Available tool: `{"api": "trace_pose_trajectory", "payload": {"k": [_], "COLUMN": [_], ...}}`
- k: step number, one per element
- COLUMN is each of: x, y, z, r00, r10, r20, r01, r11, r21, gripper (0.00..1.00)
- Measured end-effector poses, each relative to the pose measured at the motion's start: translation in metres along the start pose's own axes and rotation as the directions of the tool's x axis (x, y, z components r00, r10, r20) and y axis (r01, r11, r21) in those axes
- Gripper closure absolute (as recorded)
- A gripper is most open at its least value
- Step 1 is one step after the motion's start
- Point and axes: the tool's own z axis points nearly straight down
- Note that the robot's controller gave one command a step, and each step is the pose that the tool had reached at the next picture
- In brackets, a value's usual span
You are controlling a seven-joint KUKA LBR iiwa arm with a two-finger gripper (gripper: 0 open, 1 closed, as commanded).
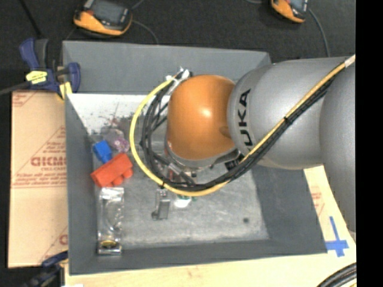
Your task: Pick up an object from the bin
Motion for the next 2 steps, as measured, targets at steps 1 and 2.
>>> {"api": "trace_pose_trajectory", "payload": {"k": [1, 2], "x": [-0.017, -0.111], "y": [0.059, 0.015], "z": [0.101, 0.073], "r00": [0.998, 0.823], "r10": [-0.061, -0.568], "r20": [0.001, 0.012], "r01": [0.061, 0.568], "r11": [0.998, 0.823], "r21": [0.001, 0.008], "gripper": [0.0, 0.0]}}
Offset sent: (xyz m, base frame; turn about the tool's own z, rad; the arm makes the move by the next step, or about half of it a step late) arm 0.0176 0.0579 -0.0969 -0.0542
